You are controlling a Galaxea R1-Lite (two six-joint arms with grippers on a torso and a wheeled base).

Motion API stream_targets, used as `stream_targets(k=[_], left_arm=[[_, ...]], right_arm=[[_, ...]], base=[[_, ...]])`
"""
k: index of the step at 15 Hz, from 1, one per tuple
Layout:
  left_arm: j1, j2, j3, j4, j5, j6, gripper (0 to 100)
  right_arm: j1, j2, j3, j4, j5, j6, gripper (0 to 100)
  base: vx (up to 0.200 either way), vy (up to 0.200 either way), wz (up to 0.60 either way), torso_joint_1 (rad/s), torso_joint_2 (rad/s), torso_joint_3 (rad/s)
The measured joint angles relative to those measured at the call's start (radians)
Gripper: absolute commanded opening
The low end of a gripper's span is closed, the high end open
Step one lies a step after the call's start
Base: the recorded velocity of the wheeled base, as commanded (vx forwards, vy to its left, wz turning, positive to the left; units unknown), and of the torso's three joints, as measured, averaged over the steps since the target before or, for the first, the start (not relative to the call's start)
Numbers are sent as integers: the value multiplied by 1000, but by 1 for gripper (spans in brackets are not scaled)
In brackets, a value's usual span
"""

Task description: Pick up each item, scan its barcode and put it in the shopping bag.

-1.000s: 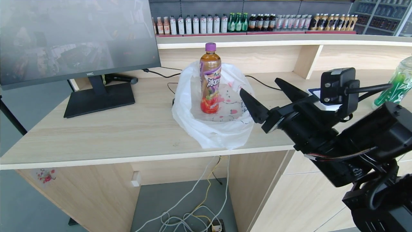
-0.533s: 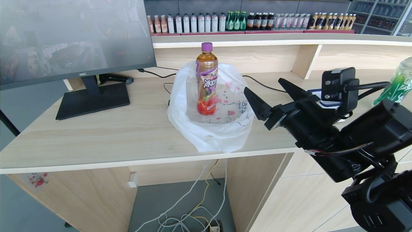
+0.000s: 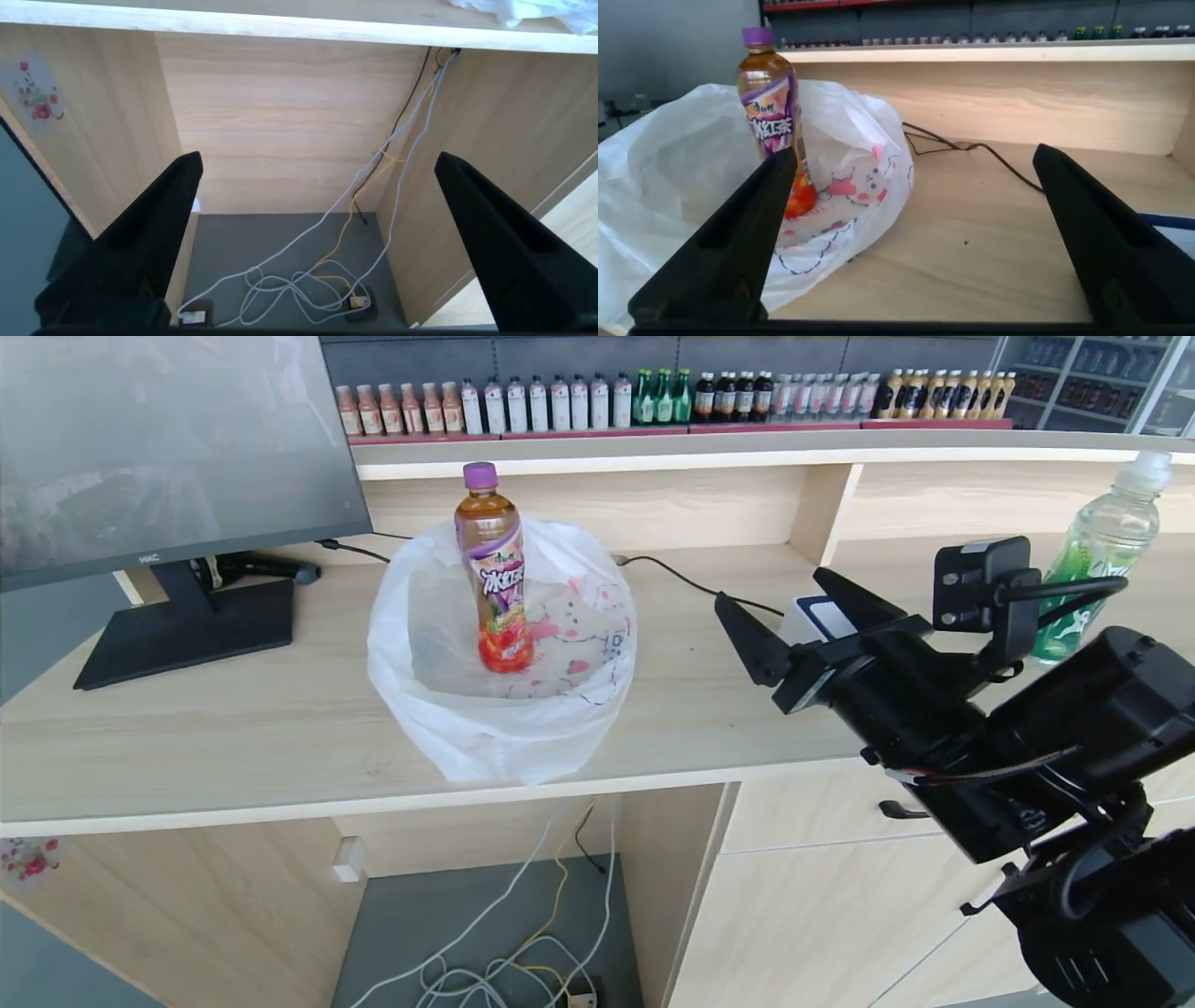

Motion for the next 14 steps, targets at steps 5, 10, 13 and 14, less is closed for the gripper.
stream_targets(k=[5, 10, 13, 14], left_arm=[[0, 0, 0, 0, 0, -3, 100], [0, 0, 0, 0, 0, -3, 100], [0, 0, 0, 0, 0, -4, 100], [0, 0, 0, 1, 0, -4, 100]], right_arm=[[0, 4, 10, 0, 0, 0, 100], [-1, -6, 35, 0, -14, -2, 100], [0, -14, 43, 0, -26, -1, 100], [0, -16, 44, 0, -26, -1, 100]], base=[[0, -200, 0, 1, 0, 3], [0, -200, 0, 1, 0, 3], [0, -200, 0, 4, 2, 5], [0, -200, 0, 2, 7, -2]])
